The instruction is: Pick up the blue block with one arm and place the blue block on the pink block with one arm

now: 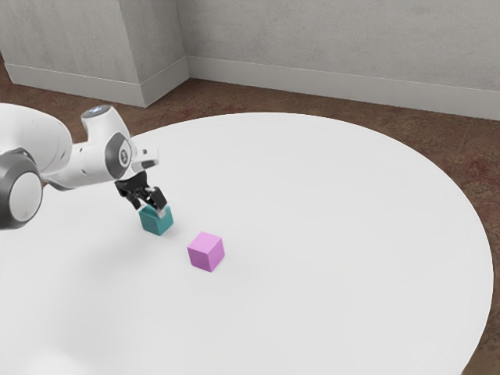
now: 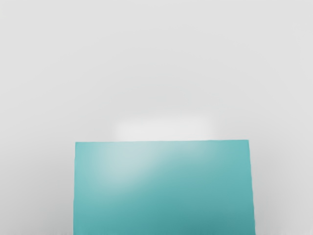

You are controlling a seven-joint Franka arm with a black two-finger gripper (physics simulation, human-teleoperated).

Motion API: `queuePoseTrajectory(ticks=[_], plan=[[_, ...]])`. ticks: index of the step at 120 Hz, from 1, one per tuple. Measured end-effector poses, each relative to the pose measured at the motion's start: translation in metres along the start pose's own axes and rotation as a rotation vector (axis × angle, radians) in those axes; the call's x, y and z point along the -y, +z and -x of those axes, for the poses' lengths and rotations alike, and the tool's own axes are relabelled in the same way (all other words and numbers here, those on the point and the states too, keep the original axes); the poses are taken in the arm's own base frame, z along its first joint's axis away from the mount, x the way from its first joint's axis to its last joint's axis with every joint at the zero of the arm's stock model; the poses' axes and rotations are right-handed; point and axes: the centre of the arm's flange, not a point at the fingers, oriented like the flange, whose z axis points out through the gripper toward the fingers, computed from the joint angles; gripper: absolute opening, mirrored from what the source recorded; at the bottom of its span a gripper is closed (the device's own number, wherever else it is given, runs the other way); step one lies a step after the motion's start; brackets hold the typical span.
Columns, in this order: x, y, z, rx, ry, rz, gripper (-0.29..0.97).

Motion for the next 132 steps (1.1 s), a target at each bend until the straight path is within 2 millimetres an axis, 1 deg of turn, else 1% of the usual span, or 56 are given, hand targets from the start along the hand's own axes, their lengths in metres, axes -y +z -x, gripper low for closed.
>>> queuePoseTrajectory(ticks=[16,24,39,59,83,93,110,132], plan=[[0.000,0.003,-0.003,-0.002,0.007,-0.001,0.68],[0.001,0.003,-0.007,-0.008,0.012,-0.005,0.68],[0.000,0.008,-0.012,-0.008,0.021,-0.005,0.68],[-0.001,0.016,-0.009,-0.002,0.013,0.007,0.68],[-0.004,0.019,-0.009,-0.013,-0.008,0.036,0.68],[-0.003,0.020,-0.008,-0.015,-0.021,0.045,0.68],[0.006,0.019,-0.003,-0.019,-0.046,0.057,0.68],[0.003,0.022,-0.003,-0.025,-0.068,0.085,0.68]])
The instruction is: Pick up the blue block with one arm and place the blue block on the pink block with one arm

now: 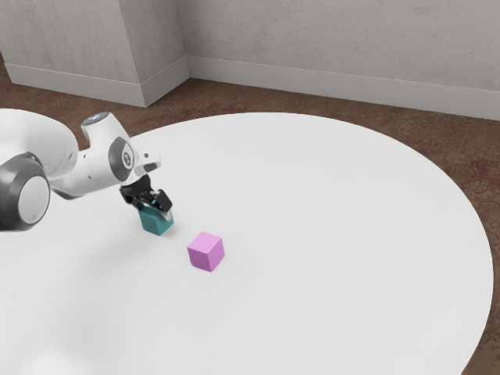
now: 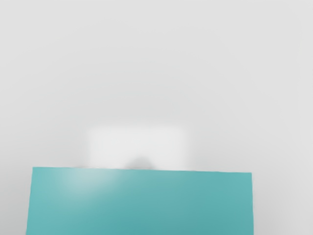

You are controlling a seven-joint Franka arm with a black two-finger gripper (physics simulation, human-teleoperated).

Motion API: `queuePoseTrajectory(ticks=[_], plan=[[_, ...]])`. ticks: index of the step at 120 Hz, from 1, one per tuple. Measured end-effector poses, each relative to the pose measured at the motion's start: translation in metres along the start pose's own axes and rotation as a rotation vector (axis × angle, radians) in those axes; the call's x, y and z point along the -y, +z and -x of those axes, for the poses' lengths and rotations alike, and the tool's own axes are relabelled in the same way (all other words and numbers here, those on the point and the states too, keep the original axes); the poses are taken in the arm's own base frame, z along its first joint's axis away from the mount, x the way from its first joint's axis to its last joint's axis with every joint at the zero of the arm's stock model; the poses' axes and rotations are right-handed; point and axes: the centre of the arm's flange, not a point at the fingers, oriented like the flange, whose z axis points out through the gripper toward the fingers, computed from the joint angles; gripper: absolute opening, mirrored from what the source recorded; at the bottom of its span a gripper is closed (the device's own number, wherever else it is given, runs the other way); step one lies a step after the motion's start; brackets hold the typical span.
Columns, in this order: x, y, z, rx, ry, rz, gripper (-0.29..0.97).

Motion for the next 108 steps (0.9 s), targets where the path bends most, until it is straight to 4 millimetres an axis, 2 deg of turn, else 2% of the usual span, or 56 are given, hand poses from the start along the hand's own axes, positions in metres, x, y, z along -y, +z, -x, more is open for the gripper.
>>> queuePoseTrajectory(ticks=[28,54,75,84,94,101,108], plan=[[0.003,0.002,0.003,-0.003,-0.028,0.028,0.68],[0.007,0.009,0.016,0.017,-0.071,0.066,0.67],[0.006,0.005,0.014,0.011,-0.070,0.062,0.34],[0.005,-0.003,0.010,0.000,-0.069,0.054,0.26],[-0.011,-0.034,0.010,-0.031,-0.062,0.056,0.23],[-0.037,-0.054,0.030,-0.034,-0.070,0.078,0.23],[-0.070,-0.074,0.055,-0.036,-0.078,0.103,0.25]])
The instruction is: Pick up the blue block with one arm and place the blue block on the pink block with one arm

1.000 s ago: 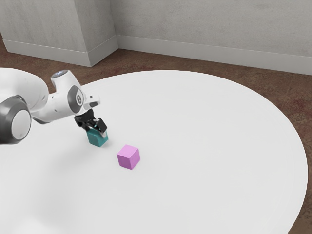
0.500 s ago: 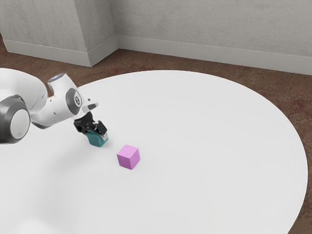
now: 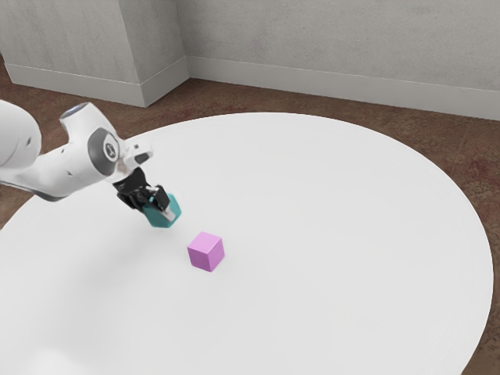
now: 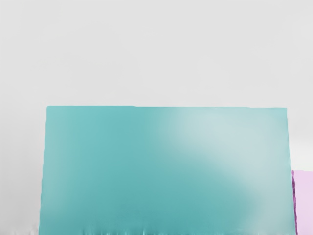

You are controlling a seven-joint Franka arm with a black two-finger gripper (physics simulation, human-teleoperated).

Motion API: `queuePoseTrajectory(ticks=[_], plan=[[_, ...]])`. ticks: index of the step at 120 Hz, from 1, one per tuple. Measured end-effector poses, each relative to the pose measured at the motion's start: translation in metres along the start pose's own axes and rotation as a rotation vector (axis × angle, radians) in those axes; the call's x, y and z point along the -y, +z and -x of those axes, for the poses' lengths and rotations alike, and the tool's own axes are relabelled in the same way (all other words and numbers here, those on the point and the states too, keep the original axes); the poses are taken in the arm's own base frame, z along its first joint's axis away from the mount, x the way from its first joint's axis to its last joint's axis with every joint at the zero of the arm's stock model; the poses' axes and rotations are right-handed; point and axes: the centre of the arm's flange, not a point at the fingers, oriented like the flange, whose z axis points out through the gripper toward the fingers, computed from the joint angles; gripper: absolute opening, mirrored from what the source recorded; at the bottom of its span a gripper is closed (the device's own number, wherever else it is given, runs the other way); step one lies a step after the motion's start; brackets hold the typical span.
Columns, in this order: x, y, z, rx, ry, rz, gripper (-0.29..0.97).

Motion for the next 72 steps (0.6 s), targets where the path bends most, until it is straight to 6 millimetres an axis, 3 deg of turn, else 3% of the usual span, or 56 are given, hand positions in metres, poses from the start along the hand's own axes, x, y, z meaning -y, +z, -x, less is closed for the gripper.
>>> queuePoseTrajectory(ticks=[13,28,72], plan=[[-0.061,-0.019,0.028,-0.003,0.020,0.011,0.28],[-0.119,-0.011,0.038,0.017,0.038,0.010,0.31],[-0.135,0.011,0.040,0.049,-0.062,-0.065,0.33]])
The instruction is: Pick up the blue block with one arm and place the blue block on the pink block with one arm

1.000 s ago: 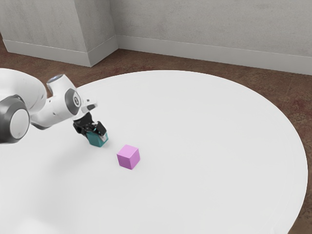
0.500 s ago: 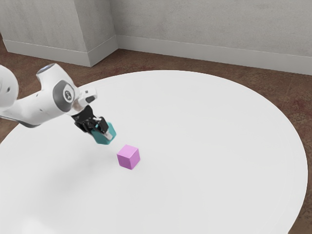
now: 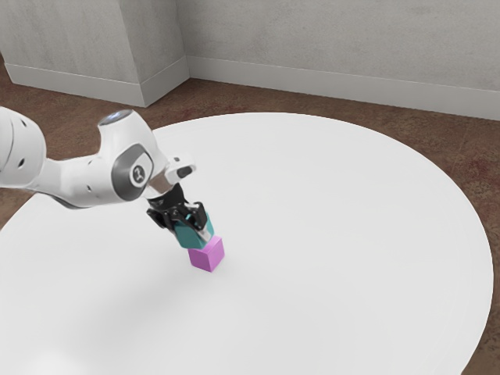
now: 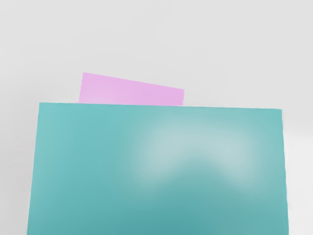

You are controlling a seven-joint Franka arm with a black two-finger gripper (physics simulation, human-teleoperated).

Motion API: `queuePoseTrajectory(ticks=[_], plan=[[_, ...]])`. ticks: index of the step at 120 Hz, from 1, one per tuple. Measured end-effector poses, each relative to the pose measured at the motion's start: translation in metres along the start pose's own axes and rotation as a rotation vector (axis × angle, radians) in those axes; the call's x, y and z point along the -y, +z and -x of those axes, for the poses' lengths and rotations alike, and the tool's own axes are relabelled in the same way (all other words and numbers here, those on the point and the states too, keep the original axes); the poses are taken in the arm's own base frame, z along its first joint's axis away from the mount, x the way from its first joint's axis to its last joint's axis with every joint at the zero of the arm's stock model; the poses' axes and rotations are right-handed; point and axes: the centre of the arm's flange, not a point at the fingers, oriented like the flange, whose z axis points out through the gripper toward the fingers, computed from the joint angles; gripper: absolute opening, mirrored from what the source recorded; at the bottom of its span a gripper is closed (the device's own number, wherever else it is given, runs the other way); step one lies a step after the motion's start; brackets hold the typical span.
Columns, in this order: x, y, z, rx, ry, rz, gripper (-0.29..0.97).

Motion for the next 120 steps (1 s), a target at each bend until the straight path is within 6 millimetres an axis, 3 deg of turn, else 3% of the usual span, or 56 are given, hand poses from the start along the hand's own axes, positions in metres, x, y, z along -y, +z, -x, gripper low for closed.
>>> queuePoseTrajectory(ticks=[62,68,90,96,100,112,120], plan=[[-0.012,0.025,-0.014,-0.007,0.025,-0.112,0.33],[-0.015,0.025,-0.015,-0.007,0.023,-0.108,0.41],[-0.020,0.016,-0.017,-0.024,0.015,-0.098,0.53],[-0.023,-0.002,-0.019,-0.053,0.017,-0.093,0.56],[-0.027,-0.029,-0.019,-0.090,0.021,-0.087,0.58],[-0.040,-0.151,-0.007,-0.218,0.045,-0.083,0.62],[-0.014,-0.220,0.016,-0.260,-0.001,-0.107,0.63]])
